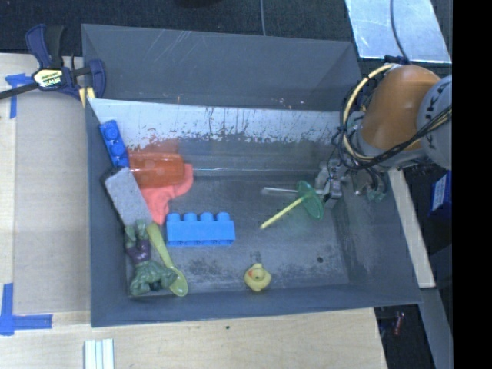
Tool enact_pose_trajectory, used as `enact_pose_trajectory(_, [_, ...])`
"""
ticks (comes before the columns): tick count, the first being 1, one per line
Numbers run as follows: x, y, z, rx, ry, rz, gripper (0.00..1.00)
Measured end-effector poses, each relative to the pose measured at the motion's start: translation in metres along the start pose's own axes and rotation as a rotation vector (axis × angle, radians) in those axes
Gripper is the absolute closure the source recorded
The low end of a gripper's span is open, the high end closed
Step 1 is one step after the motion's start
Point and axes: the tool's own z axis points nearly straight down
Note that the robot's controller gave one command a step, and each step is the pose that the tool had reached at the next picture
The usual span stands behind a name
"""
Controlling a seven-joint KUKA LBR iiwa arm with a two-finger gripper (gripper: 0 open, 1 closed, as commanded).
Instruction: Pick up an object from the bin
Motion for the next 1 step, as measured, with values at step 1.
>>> enact_pose_trajectory(1, [0.0144, 0.0051, -0.0005, 0.001, -0.003, -0.257, 1.0])
